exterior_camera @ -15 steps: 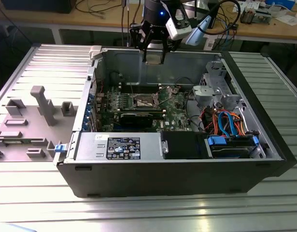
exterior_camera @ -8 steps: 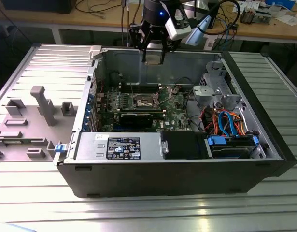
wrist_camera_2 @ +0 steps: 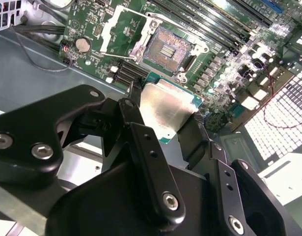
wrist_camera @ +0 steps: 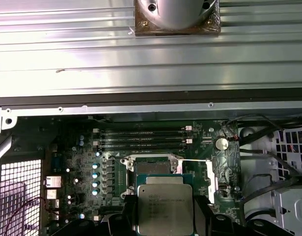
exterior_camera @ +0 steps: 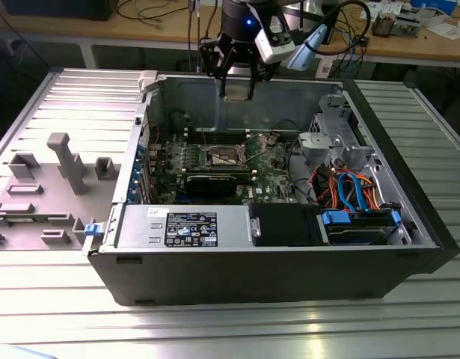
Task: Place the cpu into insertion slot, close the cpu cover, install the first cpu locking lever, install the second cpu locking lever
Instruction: 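Place the cpu into insertion slot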
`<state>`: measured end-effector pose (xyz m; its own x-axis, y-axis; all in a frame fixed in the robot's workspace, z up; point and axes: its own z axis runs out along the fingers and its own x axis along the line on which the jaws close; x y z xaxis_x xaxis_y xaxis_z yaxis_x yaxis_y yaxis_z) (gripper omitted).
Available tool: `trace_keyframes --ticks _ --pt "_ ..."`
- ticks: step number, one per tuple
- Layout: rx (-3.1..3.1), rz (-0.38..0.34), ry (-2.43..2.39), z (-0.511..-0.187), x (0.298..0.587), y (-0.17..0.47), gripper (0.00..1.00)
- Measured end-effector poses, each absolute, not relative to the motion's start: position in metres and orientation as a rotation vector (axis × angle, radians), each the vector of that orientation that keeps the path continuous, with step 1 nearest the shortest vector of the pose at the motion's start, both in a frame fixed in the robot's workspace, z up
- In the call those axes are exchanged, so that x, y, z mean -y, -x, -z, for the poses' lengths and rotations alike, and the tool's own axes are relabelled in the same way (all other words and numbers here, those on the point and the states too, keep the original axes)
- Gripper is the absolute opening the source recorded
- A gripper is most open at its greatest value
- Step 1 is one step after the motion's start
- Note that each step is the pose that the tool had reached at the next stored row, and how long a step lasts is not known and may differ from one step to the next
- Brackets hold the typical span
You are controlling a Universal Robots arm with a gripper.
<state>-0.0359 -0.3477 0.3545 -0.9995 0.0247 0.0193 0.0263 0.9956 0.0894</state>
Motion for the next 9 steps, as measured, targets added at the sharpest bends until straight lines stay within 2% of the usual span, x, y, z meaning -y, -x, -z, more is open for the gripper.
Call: trace_keyframes --ticks 9 --pt "3.12 0.14 0.04 -0.3515 0.348 0.0361 0.55"
